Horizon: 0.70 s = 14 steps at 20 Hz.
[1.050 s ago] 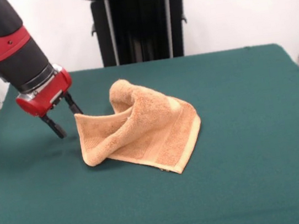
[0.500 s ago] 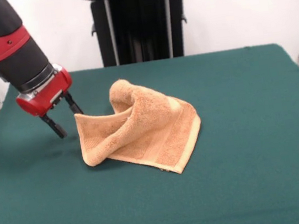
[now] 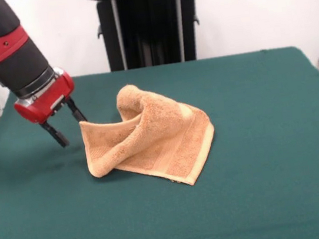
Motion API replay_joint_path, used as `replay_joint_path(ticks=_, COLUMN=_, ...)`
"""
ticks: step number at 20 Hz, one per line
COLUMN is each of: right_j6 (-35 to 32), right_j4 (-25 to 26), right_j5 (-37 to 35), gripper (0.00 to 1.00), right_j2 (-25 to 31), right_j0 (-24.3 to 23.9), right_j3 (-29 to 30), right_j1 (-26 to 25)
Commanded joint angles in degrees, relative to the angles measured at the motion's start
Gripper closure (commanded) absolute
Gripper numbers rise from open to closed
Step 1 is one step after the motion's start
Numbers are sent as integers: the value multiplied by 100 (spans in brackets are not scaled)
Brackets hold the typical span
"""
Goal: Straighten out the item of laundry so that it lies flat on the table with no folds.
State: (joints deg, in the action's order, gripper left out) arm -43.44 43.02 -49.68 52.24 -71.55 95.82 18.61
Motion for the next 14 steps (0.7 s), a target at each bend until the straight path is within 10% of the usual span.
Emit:
replay_joint_path(ticks=1, right_j6=755, right_j4=-183, right_j5=361, gripper=0, right_j2=262, right_j0=93, right_j3=117, right_j1=-502)
replay_joint_path(ticks=14, right_j6=714, right_j4=-230, right_j5=557, gripper=0, right_j2=439, right_j0=0, right_j3=70, right_j1=-768)
